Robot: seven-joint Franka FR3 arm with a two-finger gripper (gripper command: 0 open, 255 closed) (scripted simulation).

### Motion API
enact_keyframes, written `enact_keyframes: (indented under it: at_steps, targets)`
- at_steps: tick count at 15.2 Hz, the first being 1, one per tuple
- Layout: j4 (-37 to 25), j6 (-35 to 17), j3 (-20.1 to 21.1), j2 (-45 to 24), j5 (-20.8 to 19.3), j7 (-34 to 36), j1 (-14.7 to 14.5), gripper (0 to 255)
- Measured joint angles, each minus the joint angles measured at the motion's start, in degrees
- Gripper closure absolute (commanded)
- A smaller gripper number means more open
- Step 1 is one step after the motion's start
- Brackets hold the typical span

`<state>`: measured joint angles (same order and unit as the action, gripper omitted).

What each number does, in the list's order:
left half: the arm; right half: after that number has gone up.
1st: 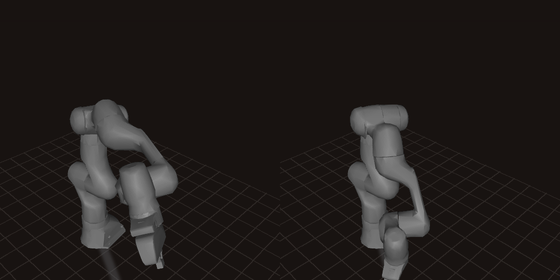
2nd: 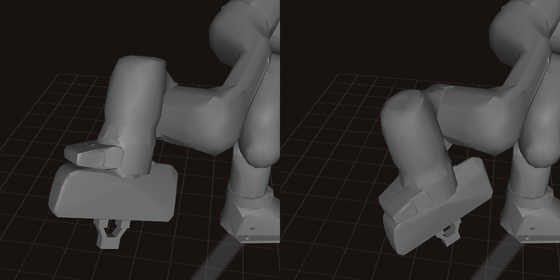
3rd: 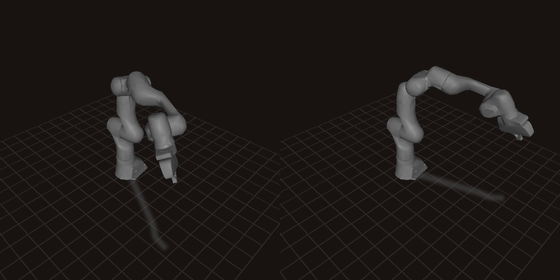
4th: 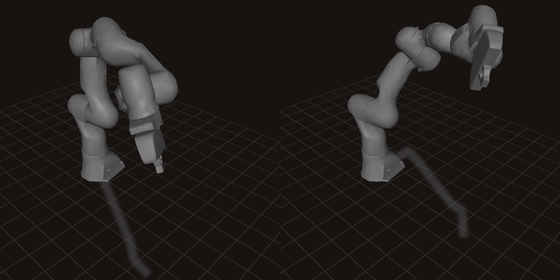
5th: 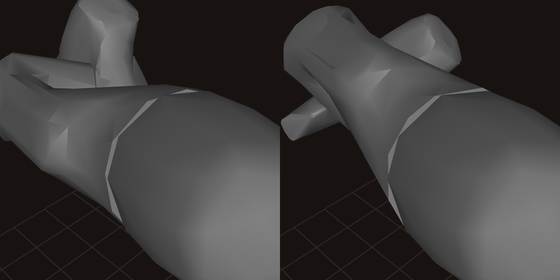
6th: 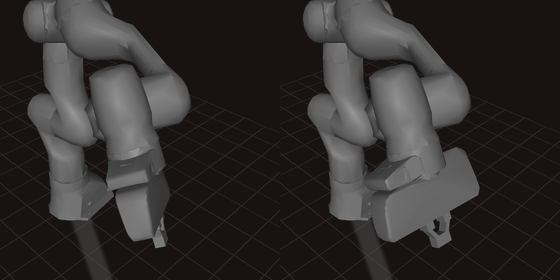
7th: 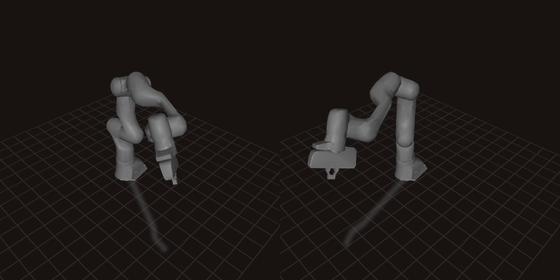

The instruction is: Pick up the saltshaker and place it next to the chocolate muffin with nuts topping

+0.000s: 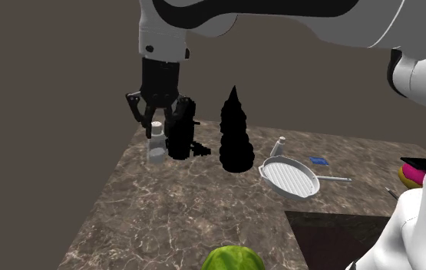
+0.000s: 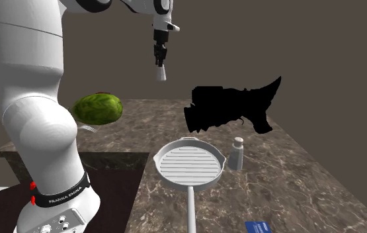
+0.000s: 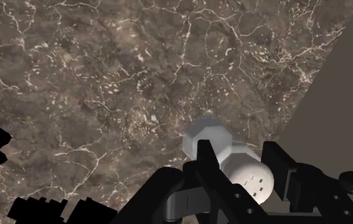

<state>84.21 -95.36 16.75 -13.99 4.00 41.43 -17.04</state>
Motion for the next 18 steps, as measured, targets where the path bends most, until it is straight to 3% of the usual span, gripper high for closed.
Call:
enact_keyframes:
  at_steps: [7, 18]
  targets:
    - [1.24, -1.68, 3.16, 0.54, -0.27, 8.4, -5.33, 255]
    - [-5.28, -1.9, 7.82, -4.91, -3.48, 23.1, -15.78, 255]
